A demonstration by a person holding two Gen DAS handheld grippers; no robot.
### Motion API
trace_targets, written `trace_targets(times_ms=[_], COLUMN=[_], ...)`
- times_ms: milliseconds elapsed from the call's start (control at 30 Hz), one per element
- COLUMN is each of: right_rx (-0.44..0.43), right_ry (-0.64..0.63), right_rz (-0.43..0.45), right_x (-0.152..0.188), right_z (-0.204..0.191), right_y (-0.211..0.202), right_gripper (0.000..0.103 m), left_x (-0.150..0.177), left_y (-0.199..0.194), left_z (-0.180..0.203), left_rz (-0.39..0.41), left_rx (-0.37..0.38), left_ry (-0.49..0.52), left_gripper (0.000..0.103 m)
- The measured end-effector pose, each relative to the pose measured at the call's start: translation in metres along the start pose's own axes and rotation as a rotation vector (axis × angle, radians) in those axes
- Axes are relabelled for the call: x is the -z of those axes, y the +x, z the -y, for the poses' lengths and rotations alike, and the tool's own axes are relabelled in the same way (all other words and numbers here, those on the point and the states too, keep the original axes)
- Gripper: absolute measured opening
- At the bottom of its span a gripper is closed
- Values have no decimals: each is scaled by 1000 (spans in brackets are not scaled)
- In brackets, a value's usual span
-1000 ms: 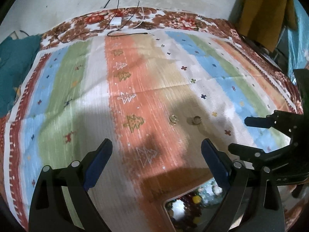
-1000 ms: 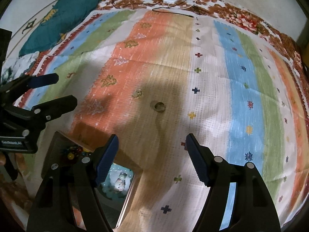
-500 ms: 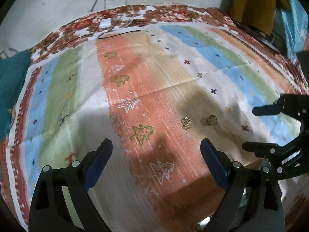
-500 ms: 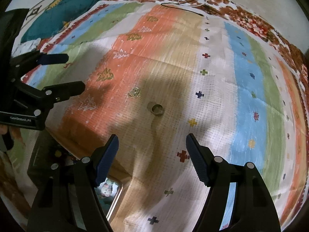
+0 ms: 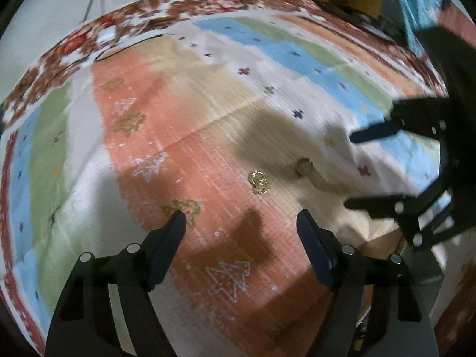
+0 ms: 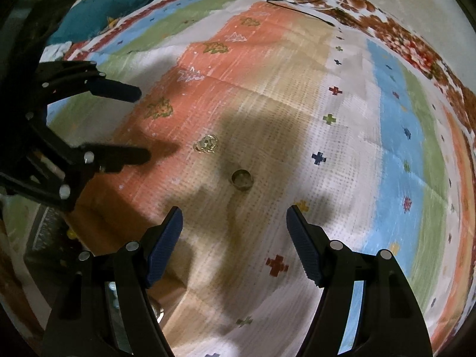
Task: Organize jewelry
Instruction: 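Move both tools from the tin toward the gold earring and small metal ring, then grasp the gold earring with the left tool while the right tool grasps the small metal ring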
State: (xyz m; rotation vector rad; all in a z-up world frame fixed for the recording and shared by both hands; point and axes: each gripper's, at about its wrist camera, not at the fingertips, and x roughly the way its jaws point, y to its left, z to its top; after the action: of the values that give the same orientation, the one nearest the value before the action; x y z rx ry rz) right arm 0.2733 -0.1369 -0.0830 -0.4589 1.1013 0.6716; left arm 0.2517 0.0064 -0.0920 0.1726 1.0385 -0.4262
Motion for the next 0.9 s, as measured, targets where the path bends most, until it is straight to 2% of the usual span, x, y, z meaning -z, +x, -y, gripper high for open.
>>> trace_targets(times_ms=[333,533,567,633,900], right_rx=[-23,-47,-41,-38,-60], right_ry=[-30,-97,-107,-118,-129], right_rz=[-11,-5,-2,-12,-20], right_x=[-6,-9,-10,-10,-11], right_z=[12,5,5,5,14], right_y=[15,21,22,26,36], right_gripper=[72,72,70,56,51], left_x=[-6,-8,-8,-8,-12], left_y=[21,32,34,36,45], left_z=[4,11,12,11,10], left_rz=[-34,-50,-53,-57,-61], left_rx=[61,79,77,78,86], left_ry=[78,165,177,190,234], left_gripper=[77,75,75,75,70])
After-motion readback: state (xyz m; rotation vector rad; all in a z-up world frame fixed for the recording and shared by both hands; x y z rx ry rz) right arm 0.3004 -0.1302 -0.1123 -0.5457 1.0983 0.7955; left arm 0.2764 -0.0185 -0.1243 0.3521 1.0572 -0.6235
